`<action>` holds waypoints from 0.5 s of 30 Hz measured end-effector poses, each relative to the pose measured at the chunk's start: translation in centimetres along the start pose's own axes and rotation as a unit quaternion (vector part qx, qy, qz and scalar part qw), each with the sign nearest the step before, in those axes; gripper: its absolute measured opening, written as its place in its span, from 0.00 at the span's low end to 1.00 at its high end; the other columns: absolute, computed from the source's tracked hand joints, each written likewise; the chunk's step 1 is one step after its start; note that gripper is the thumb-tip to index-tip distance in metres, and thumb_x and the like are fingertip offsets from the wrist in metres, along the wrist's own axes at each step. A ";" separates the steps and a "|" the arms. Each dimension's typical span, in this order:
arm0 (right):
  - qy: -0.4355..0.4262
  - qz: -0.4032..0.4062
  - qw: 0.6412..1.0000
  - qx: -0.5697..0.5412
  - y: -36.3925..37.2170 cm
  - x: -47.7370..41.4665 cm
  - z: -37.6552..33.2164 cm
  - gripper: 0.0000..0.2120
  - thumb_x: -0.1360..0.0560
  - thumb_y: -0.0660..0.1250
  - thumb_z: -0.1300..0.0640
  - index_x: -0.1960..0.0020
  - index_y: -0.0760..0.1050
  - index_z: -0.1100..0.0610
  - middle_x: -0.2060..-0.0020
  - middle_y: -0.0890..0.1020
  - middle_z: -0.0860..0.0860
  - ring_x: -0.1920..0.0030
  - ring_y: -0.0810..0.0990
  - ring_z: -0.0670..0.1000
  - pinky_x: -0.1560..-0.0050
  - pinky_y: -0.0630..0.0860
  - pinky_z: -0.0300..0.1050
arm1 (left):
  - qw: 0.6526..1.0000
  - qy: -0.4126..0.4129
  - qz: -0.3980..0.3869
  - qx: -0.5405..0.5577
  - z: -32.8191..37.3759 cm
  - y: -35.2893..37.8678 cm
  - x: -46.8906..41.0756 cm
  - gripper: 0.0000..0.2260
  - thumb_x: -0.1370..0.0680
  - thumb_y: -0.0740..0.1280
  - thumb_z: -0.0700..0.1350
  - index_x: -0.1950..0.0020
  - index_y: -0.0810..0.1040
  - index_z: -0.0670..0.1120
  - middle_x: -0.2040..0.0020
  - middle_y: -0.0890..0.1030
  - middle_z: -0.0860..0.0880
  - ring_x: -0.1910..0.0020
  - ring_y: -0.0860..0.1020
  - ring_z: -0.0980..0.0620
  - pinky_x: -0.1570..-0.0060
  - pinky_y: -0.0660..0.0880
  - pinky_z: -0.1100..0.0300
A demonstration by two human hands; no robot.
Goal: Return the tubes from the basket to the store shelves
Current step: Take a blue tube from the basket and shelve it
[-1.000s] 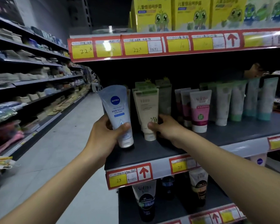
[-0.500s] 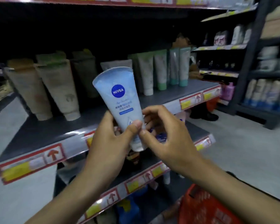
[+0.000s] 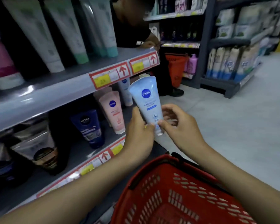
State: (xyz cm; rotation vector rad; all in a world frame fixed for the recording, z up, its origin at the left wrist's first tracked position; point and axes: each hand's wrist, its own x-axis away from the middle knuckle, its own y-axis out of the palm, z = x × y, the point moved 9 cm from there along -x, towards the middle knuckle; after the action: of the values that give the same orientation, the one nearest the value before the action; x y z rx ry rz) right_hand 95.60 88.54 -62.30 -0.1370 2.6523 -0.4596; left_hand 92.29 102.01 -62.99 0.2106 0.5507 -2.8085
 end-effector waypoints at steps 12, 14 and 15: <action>-0.031 -0.042 0.998 0.025 7.8 -11.0 7.9 0.15 0.26 0.69 0.62 0.40 0.73 0.58 0.47 0.82 0.50 0.50 0.80 0.44 0.55 0.74 0.27 | 0.977 -0.057 0.201 0.032 -7.6 1.2 -10.5 0.21 0.26 0.64 0.32 0.44 0.71 0.58 0.49 0.82 0.52 0.51 0.82 0.52 0.49 0.82 0.47; -0.032 -0.059 0.997 0.047 9.3 -12.0 9.2 0.14 0.25 0.68 0.62 0.41 0.73 0.58 0.47 0.82 0.51 0.51 0.81 0.47 0.56 0.76 0.32 | 0.974 -0.074 0.214 0.019 -9.2 0.9 -11.5 0.19 0.25 0.64 0.34 0.41 0.72 0.55 0.47 0.81 0.50 0.50 0.82 0.51 0.47 0.81 0.47; -0.037 -0.063 0.996 0.058 9.9 -12.4 9.6 0.13 0.25 0.68 0.61 0.41 0.72 0.58 0.48 0.82 0.52 0.52 0.81 0.47 0.58 0.75 0.32 | 0.972 -0.081 0.218 0.008 -9.9 0.8 -12.0 0.18 0.24 0.65 0.34 0.40 0.72 0.54 0.47 0.81 0.49 0.49 0.81 0.51 0.47 0.81 0.47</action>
State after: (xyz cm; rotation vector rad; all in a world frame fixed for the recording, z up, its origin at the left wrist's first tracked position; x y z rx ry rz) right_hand 110.79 97.10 -68.73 -0.2822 2.5467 -0.6365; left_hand 104.86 108.00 -70.02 0.0897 0.3880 -2.3755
